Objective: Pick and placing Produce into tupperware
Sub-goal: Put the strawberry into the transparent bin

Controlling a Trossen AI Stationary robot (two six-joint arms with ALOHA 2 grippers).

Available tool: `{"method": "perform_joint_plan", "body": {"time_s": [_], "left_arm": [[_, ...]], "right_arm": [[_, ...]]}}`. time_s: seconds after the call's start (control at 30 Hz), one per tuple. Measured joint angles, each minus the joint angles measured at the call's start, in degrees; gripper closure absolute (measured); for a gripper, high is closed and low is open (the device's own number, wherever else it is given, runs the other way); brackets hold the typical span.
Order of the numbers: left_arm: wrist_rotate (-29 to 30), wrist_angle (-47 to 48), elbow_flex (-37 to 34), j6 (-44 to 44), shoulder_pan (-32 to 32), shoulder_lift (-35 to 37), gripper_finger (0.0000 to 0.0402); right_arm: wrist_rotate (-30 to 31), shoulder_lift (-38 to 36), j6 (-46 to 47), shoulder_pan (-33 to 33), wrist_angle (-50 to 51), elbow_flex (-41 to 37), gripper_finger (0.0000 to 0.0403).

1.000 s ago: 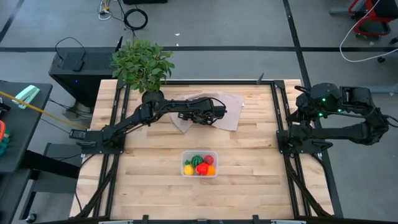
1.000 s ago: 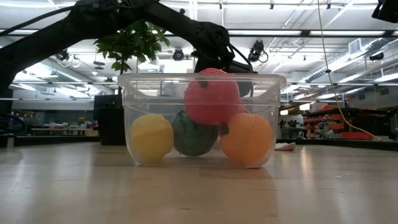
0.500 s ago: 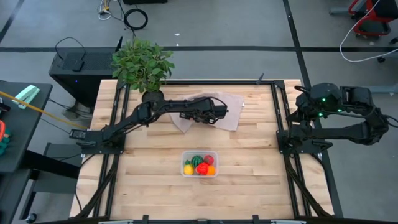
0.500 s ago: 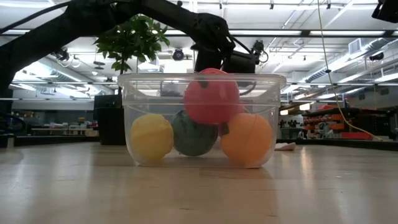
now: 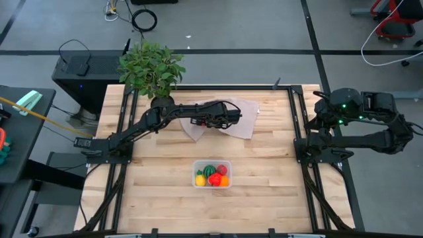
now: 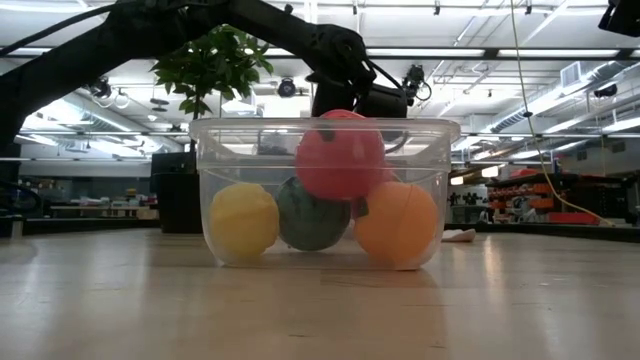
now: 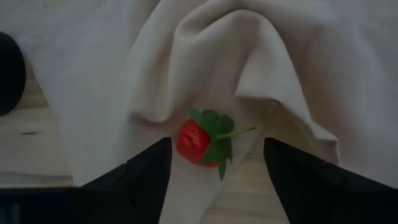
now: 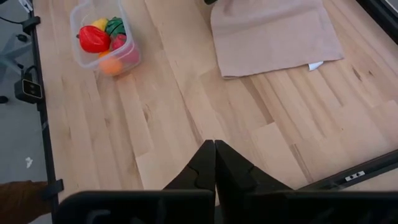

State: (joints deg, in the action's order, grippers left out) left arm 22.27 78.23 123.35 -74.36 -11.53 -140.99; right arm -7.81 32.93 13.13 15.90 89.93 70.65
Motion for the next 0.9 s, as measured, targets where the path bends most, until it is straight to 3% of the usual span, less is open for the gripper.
{"method": "perform_joint_plan", "body": {"time_s": [0.7,0.9], "left_arm": [[0.6,0.0,0.0,0.7,-0.3,0.0,0.0261],[0.7,-0.8,0.0,4.5,-0.3,0.0,0.0290]], "right_arm": [[0.0,0.0,0.0,0.0,0.0,0.0,0.0396],[0.0,0.0,0.0,0.0,-0.1,0.0,0.0395]]}}
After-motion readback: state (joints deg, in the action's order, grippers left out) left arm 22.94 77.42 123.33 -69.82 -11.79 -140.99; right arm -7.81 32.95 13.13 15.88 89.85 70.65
